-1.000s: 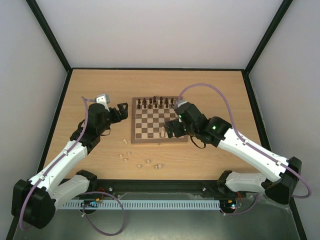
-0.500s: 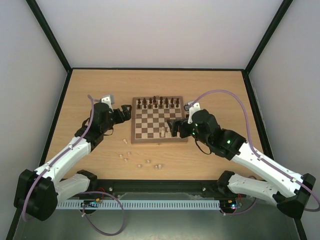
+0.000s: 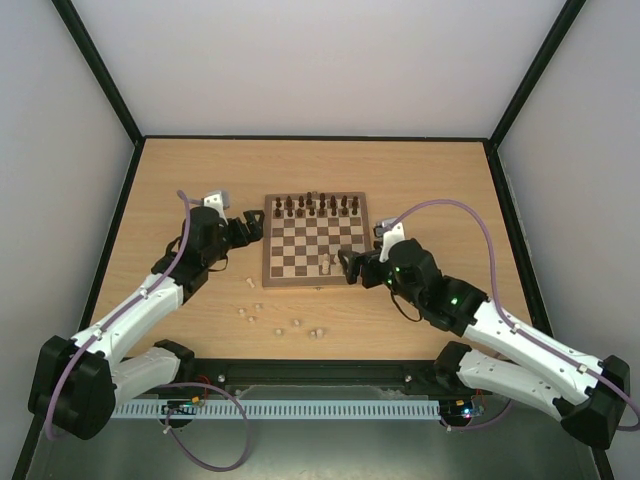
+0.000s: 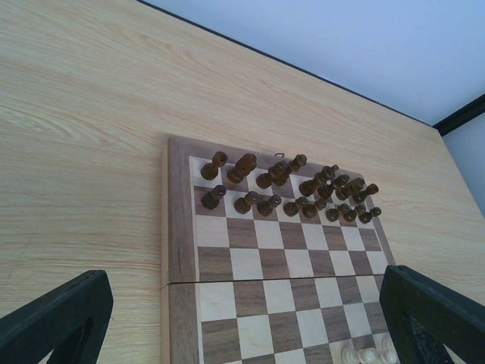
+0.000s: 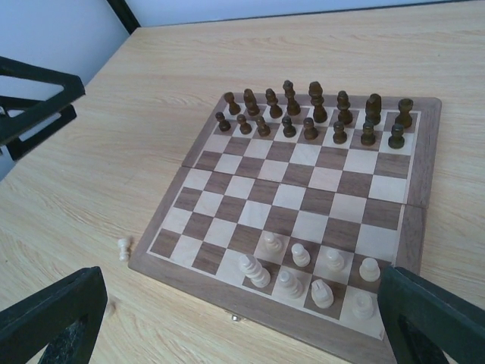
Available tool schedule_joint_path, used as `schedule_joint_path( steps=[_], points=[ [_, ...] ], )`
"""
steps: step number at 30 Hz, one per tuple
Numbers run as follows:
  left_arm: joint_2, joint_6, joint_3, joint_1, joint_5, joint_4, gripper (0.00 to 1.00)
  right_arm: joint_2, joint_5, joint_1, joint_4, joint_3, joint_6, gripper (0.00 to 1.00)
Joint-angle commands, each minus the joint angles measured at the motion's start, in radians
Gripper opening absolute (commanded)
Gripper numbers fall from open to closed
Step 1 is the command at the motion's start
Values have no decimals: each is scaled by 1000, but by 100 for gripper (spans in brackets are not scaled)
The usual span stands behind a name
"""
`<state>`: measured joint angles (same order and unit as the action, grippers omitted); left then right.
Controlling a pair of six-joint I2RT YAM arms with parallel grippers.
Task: Set up the chess pieces on the board
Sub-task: Pick up the chess piece at the center of the board.
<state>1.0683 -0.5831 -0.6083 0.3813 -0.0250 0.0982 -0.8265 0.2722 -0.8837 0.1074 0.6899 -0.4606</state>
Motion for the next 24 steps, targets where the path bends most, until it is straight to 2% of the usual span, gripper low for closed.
schedule_joint_path(
  steps=[1,11,19,24],
  points=[
    [-7,16,-4,4,26,3,100,-22,1,4,-36,-21,-18,99],
    [-28,18,-15,4,114,-44,100,-41,4,3,-42,-44,-31,99],
    [-35,12,-13,4,96,-37,100,-96,-70,3,-46,-41,-58,99],
    [-71,18,2,5,110,-27,99,-95,-12,5,-23,-36,-128,99]
  ],
)
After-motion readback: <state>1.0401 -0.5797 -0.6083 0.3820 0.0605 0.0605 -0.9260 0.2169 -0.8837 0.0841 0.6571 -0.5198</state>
